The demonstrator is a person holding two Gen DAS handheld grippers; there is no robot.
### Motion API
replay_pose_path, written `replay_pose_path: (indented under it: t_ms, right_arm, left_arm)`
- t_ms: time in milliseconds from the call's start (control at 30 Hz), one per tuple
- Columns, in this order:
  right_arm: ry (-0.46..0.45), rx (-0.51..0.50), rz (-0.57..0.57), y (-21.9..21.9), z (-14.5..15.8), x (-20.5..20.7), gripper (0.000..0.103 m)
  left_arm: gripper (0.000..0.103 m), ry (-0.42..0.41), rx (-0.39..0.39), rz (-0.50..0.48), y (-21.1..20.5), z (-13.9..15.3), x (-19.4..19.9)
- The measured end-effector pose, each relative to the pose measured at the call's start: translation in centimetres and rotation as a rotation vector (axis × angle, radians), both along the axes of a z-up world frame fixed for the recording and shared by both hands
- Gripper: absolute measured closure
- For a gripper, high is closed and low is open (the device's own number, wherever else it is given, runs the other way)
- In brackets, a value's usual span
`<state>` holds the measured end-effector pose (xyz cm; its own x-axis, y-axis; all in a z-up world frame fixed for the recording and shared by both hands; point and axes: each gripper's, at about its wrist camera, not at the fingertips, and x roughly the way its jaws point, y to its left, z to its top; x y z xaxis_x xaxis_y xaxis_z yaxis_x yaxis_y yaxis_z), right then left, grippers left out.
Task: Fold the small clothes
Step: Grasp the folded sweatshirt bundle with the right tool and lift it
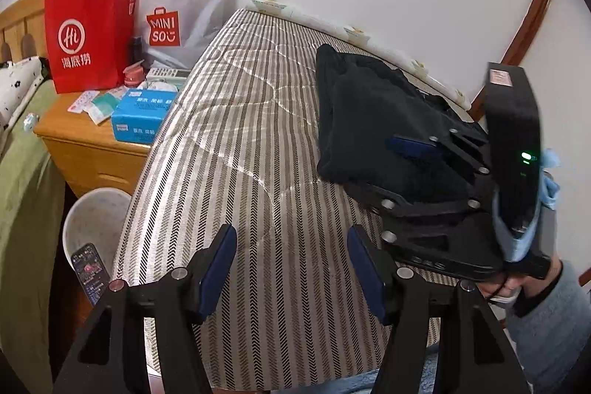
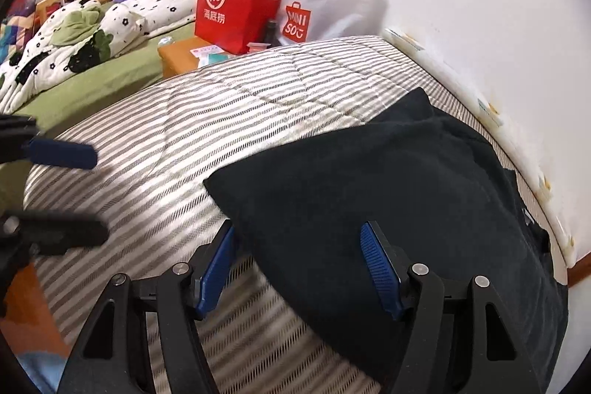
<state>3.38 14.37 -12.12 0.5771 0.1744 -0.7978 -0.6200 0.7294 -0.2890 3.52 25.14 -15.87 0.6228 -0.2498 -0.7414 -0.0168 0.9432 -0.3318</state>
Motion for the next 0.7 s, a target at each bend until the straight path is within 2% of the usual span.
replay_pose_path:
  t_ms: [33, 100, 133, 167, 300, 433, 567, 700]
  right_arm:
    - [-0.009, 0.011, 0.0, 0.0, 0.0, 0.3, 0.038]
    - [-0.024, 0.024, -0.016, 0.0, 0.1, 0.9, 0.052]
    - [-0.041, 0.02, -0.026, 0.0, 0.2, 1.1, 0.07]
    - [-0.052, 0.029, -0.028, -0.1, 0.5, 1.3, 0.079]
    - [-0.024, 0.2, -0.081, -2.6, 3.3, 2.2, 0.085]
    - [-0.142, 0.321, -0.147, -7.2, 8.2, 1.1, 0.086]
    - [-0.224, 0.44, -0.273, -15.0, 12.3, 0.6, 0.087]
    - [-0.274, 0.529, -0.396, -23.2, 14.0, -0.9, 0.088]
  left_arm:
    - [0.043, 0.006, -0.003, 0.002, 0.1, -0.1, 0.1]
    - [0.043, 0.018, 0.0, 0.008, 0.1, -0.4, 0.3]
    - [0.043, 0.022, 0.002, 0.01, 0.0, -0.5, 0.4]
    - [0.043, 0.023, 0.005, 0.013, -0.1, -0.5, 0.5]
    - [0.043, 0.034, 0.015, 0.008, -1.0, -0.1, 1.6]
    - [0.043, 0.03, 0.035, -0.03, -3.4, 0.6, 2.9]
    - [0.043, 0.025, 0.032, -0.081, -6.9, 1.4, 4.4]
    - [0.043, 0.0, 0.019, -0.155, -11.4, 2.1, 5.9]
